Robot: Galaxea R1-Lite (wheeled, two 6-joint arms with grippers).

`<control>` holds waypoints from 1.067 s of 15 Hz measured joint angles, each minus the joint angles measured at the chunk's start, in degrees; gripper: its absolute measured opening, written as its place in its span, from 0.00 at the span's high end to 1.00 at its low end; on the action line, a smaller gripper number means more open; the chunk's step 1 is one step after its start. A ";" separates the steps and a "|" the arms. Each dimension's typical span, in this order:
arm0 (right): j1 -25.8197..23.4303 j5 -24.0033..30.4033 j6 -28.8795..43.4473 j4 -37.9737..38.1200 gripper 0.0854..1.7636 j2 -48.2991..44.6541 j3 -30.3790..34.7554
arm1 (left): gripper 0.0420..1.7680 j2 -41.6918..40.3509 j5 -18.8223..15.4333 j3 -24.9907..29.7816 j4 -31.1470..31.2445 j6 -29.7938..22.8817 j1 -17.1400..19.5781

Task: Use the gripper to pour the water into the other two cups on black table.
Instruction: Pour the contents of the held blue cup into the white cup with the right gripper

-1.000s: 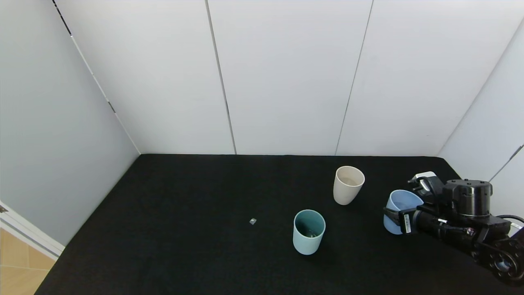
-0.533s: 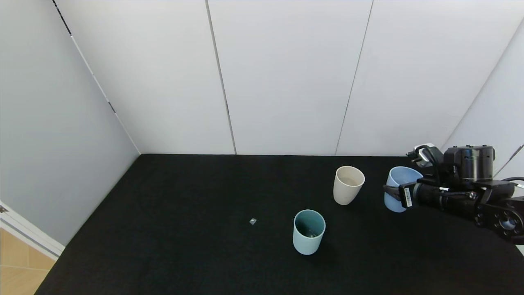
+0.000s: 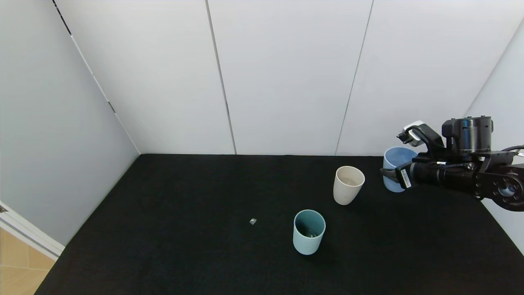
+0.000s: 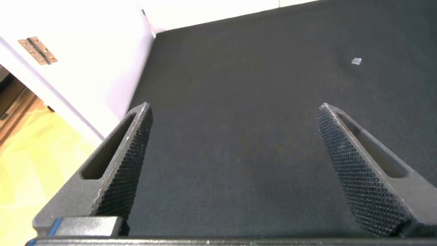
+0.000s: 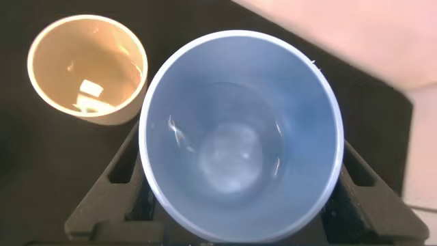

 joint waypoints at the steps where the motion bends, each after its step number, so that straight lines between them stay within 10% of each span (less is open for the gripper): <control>1: 0.07 -0.02 -1.22 1.40 0.27 0.39 -1.62 | 0.03 0.00 0.02 0.00 0.00 0.00 -0.02; 16: 5.68 -7.80 -21.18 10.56 0.27 6.57 -15.10 | 0.03 0.00 0.02 0.00 0.00 -0.01 0.00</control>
